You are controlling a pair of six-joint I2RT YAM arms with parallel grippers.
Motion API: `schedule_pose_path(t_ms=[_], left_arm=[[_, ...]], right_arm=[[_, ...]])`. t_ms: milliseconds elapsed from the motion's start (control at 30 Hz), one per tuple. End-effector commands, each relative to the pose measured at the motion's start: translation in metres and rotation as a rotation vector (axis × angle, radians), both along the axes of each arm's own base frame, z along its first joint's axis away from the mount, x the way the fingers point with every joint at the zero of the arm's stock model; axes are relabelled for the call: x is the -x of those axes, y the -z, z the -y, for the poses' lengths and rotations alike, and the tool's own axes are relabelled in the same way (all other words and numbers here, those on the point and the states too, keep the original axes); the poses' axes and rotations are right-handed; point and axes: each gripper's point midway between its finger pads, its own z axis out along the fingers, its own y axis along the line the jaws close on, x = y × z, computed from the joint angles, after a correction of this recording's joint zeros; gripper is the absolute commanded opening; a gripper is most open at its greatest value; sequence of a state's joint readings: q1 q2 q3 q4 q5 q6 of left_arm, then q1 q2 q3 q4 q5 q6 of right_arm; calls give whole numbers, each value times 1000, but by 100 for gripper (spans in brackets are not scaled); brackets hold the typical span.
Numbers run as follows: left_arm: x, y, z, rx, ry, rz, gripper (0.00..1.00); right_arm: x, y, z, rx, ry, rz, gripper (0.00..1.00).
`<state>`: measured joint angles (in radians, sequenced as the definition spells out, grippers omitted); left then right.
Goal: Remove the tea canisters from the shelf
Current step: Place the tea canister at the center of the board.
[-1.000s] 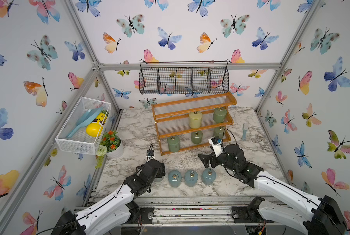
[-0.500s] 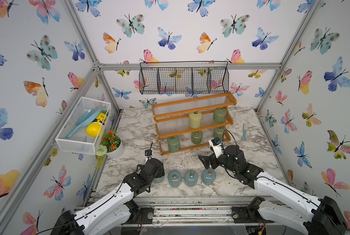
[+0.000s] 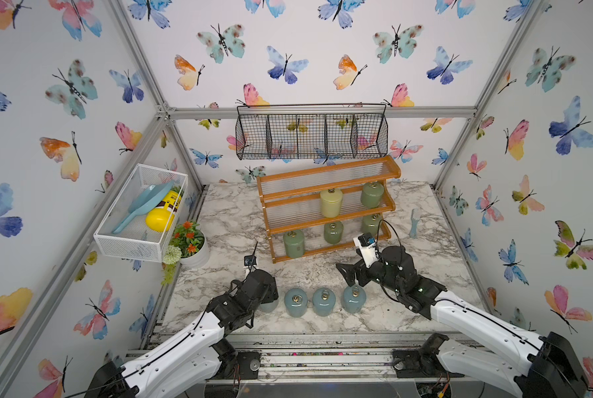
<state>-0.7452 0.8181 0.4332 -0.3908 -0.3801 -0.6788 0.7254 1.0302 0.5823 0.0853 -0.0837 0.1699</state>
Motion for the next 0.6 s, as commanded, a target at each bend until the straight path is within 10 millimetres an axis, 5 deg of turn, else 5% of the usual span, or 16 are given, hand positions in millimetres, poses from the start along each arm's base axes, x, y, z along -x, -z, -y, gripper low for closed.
schedule_pose_path(t_ms=[0, 567], left_arm=[[13, 12, 2, -3, 28, -65, 76], [21, 12, 2, -3, 19, -71, 76]], right_arm=[[0, 0, 0, 4, -13, 6, 100], [-1, 3, 1, 13, -5, 1, 100]])
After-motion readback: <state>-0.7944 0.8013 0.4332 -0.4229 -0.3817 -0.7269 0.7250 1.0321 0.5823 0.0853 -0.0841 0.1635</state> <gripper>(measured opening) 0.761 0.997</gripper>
